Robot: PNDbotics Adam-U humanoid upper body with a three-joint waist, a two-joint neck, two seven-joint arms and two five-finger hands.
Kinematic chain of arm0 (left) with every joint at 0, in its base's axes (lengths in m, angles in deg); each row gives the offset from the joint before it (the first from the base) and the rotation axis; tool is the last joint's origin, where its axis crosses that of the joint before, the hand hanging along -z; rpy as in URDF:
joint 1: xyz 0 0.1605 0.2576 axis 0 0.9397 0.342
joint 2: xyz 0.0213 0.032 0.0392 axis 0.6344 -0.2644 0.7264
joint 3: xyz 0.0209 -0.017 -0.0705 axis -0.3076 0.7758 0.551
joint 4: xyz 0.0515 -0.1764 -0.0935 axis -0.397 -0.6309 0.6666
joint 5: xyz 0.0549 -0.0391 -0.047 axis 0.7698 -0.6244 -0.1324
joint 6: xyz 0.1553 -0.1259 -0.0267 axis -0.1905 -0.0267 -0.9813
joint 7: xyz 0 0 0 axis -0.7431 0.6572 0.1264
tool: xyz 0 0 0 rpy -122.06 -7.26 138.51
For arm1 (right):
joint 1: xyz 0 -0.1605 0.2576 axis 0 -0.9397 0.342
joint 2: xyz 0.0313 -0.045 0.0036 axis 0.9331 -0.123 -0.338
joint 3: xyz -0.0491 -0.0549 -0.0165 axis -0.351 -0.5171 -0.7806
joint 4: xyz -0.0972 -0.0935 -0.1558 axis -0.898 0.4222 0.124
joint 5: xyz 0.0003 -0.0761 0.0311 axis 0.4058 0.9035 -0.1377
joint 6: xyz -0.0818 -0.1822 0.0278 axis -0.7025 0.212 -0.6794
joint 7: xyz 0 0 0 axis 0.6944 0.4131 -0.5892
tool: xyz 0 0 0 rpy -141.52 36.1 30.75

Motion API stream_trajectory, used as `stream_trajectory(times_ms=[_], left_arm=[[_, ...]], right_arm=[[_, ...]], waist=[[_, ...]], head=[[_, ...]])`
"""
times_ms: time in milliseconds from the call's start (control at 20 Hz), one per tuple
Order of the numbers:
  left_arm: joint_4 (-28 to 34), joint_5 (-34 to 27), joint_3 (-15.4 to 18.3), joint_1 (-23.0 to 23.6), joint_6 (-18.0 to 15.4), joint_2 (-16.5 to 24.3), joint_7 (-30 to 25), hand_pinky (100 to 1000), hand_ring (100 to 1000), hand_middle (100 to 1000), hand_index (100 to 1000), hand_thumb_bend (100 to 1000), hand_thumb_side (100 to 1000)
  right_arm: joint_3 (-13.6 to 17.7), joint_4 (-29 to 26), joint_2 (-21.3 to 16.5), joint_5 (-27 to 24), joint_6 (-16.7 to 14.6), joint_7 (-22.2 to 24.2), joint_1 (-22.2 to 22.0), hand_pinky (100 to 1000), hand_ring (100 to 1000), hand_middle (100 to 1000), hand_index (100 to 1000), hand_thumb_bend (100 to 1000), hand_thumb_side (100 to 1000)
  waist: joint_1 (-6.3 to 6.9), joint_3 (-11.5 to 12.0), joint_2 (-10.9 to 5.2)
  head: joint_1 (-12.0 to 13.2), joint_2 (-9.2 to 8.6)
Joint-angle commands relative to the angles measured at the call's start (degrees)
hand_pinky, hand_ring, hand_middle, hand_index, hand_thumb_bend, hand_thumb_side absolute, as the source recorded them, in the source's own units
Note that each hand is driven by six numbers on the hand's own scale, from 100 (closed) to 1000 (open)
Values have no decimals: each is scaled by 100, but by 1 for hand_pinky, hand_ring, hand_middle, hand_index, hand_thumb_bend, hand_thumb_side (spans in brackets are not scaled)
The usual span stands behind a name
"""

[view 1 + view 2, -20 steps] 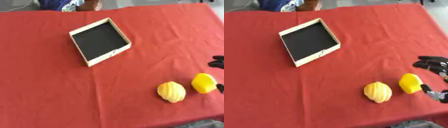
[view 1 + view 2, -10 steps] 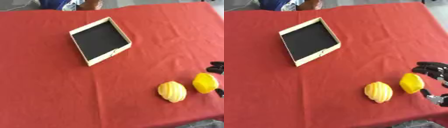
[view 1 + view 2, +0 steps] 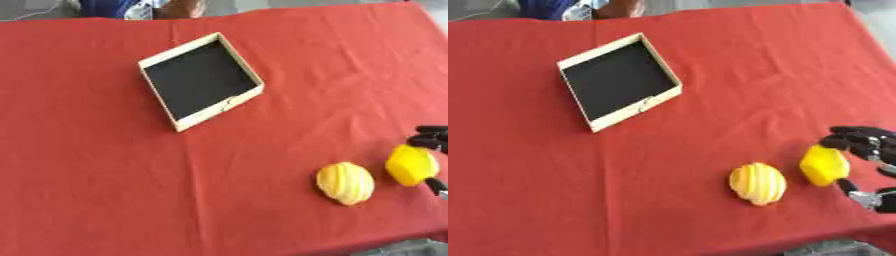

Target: Pick up objects on the table and place them in the box.

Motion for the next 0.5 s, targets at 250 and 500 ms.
stream_trajectory(times_ms=[250,500], left_arm=[[107,-46,-9,-60,-2,71,-41,898,786,810,886,152,752],[107,-64,-15,-71,1,65,-48,899,785,810,886,153,752]], right_arm=[[-45,46,-233,272,27,-87,67,937,1000,883,972,100,372],[-124,52,-233,329,12,-176,116,886,952,684,828,100,298]], waist=[[1,29,-60],[-2,56,-59]], head=[[-29,14],[-41,12]])
